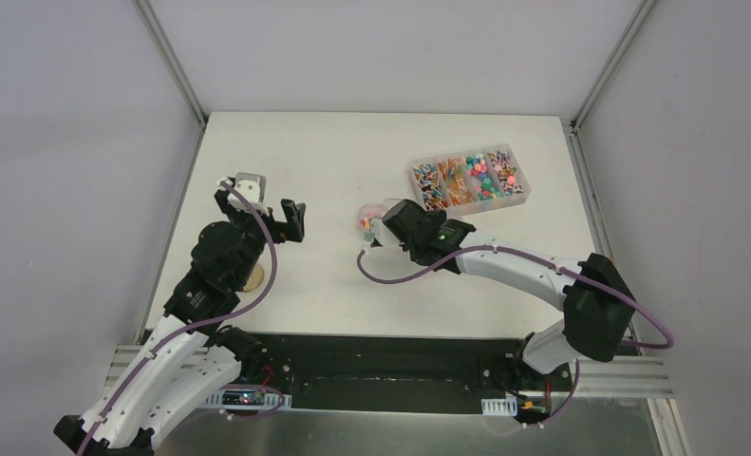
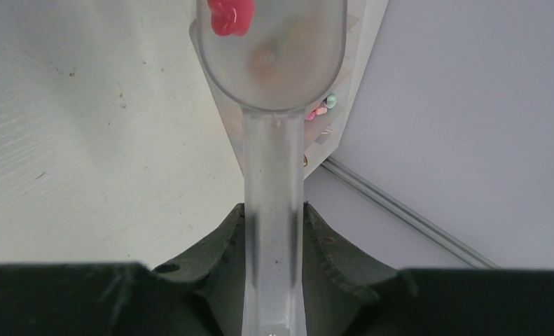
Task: Pack the candies
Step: Place the fake candies in the packing bottle, then adjust the spatula.
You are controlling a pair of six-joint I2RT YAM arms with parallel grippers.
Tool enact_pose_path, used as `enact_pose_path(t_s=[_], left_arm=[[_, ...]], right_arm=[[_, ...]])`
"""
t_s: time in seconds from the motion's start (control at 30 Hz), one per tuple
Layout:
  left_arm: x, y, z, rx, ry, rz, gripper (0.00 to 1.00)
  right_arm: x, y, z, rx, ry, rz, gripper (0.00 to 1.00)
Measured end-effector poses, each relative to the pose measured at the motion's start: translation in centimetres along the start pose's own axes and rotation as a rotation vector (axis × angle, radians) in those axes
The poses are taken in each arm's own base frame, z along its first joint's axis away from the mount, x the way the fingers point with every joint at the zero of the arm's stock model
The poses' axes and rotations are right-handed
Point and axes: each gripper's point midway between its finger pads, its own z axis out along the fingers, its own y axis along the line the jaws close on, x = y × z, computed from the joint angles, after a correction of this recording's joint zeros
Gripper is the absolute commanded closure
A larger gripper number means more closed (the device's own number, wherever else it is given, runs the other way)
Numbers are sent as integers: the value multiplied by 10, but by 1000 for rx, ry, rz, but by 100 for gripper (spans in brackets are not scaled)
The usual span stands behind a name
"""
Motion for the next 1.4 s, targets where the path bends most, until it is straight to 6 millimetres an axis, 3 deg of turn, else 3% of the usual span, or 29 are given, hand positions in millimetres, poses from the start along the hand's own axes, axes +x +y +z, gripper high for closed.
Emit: enact_pose_path(t_s=[0.9, 1.13, 1.4], left_arm=[[0, -2, 0, 8, 0, -8, 1], [9, -24, 12, 84, 69, -76, 1], [5, -55, 30, 184, 144, -161, 12]], right_arm=[[-1, -6, -3, 23, 13, -9, 100], [-7, -11, -9, -7, -28, 85, 100], [-15, -8, -26, -89, -159, 269, 100]])
